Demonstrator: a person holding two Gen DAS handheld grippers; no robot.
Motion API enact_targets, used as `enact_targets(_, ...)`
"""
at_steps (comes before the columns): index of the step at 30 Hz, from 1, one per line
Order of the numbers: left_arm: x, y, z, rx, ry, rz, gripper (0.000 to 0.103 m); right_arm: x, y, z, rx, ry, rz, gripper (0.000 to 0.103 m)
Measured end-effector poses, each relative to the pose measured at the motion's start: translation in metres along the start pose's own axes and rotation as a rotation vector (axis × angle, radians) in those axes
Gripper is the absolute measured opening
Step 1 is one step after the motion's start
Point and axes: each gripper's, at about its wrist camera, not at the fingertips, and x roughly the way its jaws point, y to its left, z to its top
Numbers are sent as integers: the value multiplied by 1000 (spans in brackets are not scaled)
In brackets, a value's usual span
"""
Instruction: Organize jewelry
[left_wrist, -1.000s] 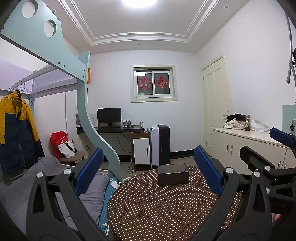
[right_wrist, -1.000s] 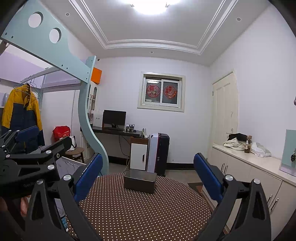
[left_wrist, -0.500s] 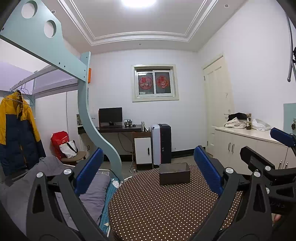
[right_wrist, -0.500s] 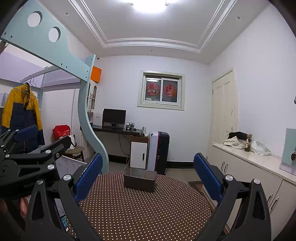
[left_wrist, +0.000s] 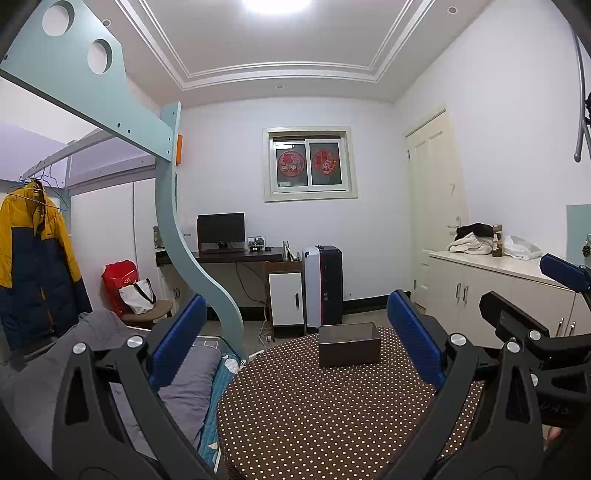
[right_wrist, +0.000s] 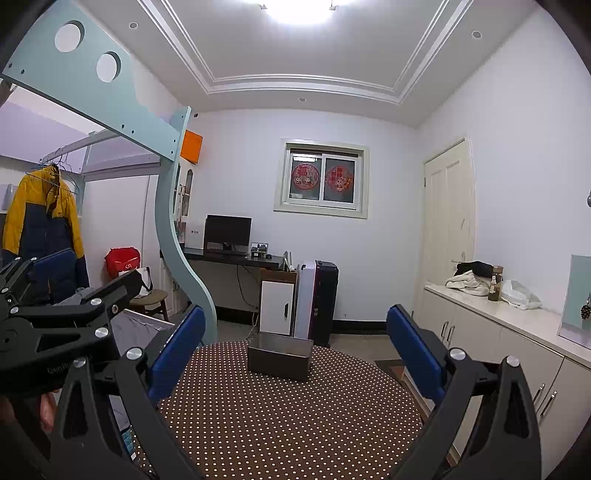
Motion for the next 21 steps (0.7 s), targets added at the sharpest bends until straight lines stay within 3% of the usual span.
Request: enact_targets(21,0,0,-1,2,-1,4,96,1,-1,-1,-1,2,0,95)
